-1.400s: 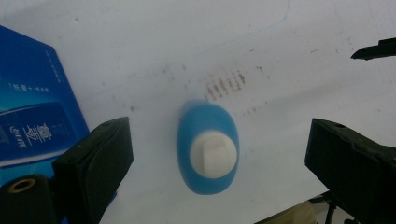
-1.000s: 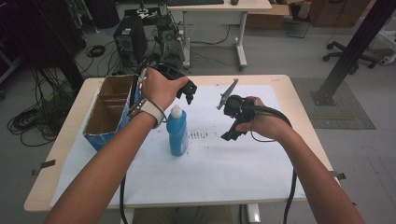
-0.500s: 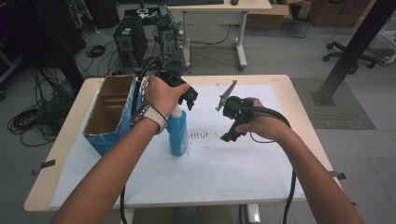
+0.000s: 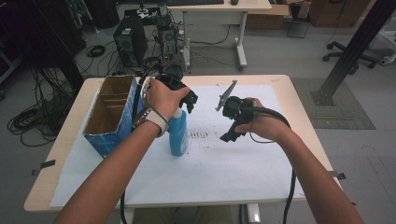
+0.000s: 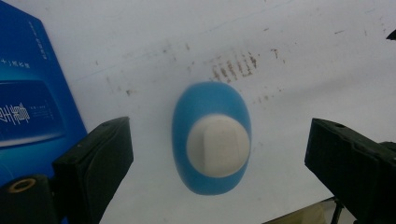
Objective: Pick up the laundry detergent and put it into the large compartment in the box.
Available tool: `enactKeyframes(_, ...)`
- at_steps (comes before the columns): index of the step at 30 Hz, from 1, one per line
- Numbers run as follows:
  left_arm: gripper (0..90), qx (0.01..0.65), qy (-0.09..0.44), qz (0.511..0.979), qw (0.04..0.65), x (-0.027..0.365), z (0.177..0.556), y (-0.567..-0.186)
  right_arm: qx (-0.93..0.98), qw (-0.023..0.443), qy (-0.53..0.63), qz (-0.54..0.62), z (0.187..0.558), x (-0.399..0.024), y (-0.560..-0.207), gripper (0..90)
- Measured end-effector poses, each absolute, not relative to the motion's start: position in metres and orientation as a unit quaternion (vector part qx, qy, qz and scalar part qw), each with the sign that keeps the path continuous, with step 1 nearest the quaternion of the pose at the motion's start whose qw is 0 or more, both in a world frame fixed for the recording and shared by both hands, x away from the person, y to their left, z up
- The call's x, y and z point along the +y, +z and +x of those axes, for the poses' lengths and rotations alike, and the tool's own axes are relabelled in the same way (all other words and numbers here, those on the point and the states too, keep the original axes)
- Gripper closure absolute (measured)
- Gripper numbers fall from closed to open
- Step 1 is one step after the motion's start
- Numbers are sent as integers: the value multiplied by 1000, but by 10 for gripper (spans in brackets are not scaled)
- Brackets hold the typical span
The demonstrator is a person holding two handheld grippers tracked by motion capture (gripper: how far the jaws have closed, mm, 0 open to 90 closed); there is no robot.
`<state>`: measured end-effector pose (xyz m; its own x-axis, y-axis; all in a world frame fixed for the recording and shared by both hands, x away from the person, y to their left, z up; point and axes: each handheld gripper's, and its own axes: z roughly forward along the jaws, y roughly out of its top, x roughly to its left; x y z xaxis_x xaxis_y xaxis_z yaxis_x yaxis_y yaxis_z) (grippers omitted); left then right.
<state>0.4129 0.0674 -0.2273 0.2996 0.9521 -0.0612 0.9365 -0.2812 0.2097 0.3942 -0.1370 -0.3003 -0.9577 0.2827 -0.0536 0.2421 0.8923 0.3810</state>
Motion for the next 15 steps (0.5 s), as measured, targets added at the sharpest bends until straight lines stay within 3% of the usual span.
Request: enactKeyframes(15, 82, 597, 32, 795, 97, 66, 414, -243, 971, 55, 190, 136, 393, -139, -300, 74)
